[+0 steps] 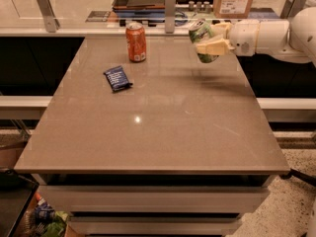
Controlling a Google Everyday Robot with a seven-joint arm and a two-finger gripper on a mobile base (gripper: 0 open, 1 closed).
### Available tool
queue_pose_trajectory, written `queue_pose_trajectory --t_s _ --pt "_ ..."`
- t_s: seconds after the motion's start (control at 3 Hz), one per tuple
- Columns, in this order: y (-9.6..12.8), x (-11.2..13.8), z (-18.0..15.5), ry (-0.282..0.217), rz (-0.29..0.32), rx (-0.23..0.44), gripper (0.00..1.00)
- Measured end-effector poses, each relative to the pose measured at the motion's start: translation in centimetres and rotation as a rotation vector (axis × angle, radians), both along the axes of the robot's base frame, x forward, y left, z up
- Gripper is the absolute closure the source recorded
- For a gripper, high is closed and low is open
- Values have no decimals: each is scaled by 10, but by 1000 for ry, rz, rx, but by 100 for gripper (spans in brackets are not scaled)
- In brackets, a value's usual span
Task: Place green can upright
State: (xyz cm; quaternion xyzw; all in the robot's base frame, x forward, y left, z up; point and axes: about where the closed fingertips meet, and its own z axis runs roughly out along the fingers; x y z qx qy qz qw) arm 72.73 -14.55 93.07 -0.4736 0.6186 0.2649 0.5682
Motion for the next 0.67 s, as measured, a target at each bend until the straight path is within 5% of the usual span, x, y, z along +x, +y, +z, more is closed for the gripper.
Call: queue_pose_trajectory --t_s 0.67 --pt "4 -3 -5 65 -1 104 100"
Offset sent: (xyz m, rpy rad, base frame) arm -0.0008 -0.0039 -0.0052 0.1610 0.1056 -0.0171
